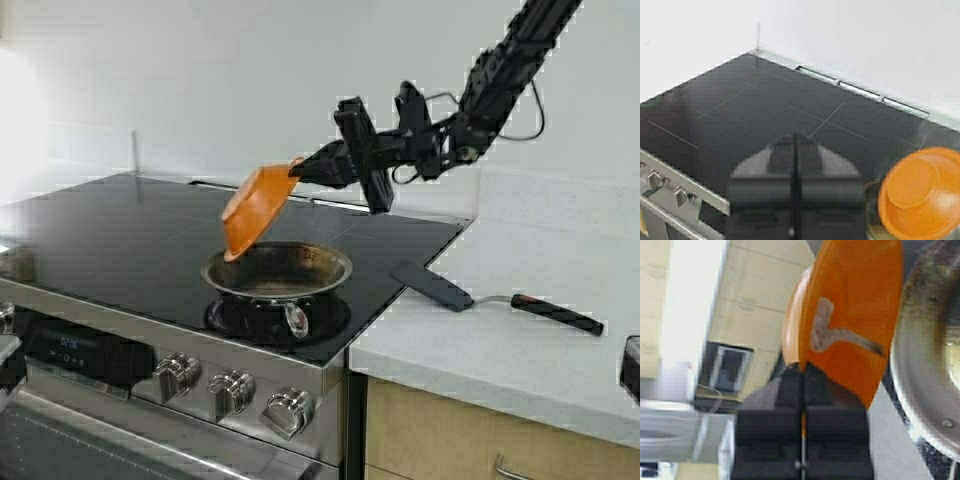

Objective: Add oil to the pan and cook the shrimp and serve it

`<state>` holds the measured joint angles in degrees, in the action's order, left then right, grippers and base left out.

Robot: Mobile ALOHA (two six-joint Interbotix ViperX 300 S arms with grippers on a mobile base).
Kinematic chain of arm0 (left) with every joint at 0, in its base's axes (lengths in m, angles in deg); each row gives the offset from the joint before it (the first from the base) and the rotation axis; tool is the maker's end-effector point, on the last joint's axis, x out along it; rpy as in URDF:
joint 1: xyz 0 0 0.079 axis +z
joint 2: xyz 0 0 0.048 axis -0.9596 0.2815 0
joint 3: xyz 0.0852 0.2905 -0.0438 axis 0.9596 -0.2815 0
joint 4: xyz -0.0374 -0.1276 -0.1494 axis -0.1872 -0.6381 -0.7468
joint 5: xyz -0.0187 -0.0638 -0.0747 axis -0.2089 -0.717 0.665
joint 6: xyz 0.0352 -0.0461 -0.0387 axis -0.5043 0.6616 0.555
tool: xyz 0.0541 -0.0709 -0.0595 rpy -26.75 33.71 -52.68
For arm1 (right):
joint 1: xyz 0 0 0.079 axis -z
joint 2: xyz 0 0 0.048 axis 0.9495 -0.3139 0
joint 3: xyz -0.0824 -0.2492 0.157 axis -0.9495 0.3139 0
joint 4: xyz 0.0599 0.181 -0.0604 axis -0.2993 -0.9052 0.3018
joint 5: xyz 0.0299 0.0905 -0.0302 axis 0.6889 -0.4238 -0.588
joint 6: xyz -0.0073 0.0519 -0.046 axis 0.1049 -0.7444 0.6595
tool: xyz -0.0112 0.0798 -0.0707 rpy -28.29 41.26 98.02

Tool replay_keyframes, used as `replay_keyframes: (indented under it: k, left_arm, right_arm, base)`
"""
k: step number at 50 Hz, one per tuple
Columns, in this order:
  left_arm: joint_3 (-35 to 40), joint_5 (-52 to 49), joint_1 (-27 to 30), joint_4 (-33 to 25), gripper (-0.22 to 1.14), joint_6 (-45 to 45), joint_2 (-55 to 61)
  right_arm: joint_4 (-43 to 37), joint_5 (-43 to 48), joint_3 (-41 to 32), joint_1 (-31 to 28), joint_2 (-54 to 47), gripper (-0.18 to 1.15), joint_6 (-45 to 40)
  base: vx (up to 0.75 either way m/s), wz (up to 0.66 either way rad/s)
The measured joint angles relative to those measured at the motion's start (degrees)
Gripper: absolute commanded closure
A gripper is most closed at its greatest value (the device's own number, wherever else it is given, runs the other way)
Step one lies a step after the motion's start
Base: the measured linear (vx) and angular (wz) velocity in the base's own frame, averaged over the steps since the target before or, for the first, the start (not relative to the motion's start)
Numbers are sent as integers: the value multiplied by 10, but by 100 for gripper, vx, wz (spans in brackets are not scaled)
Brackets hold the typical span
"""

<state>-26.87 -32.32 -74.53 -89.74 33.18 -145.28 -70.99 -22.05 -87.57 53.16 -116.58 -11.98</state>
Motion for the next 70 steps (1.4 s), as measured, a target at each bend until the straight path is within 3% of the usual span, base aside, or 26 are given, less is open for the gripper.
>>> replay_keyframes:
  k: [14,70]
  left_arm:
    - [0,1,0,0,89,0,0]
    - [0,1,0,0,89,-1,3]
  right_arm:
    - [-35,-29,-4,12,-22,92,-3]
    - [-40,-61,-7,33,-47,92,-43]
  base:
    - [0,0]
    - [0,0]
